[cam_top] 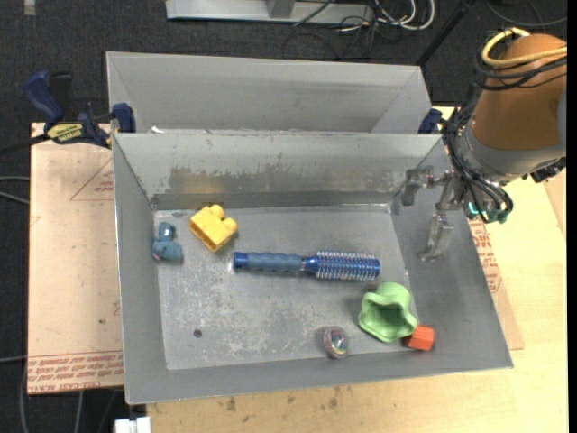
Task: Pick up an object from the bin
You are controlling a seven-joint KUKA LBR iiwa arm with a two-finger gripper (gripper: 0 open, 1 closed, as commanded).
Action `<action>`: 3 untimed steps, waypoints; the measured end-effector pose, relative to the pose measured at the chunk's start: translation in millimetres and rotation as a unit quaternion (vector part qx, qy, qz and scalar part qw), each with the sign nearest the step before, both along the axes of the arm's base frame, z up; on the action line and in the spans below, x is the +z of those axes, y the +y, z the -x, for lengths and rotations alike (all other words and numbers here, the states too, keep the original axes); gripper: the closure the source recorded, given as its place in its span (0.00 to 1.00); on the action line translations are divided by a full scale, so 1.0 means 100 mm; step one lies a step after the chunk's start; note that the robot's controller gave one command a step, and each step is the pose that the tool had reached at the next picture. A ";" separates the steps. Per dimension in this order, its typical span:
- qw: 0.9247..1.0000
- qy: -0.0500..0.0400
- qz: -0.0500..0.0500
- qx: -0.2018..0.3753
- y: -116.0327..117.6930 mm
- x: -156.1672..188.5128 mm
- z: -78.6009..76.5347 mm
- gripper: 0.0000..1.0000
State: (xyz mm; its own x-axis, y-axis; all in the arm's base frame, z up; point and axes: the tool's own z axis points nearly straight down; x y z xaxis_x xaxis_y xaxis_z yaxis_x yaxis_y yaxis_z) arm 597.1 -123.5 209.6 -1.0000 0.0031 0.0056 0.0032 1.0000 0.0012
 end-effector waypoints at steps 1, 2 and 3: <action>1.000 0.000 -0.001 -0.005 0.42 -1.39 -0.03 0.00; 1.000 -0.003 0.001 -0.006 0.40 -1.34 -0.05 1.00; 1.000 -0.008 0.001 0.007 0.51 0.28 0.04 1.00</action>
Offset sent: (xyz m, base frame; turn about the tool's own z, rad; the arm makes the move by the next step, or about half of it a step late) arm 0.0046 0.0395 -0.1337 0.0128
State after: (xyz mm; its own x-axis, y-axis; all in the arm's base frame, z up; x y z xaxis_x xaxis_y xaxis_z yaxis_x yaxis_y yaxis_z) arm 592.7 -72.1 237.1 -0.9999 -0.0100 -0.0108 -0.0100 0.9999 -0.0012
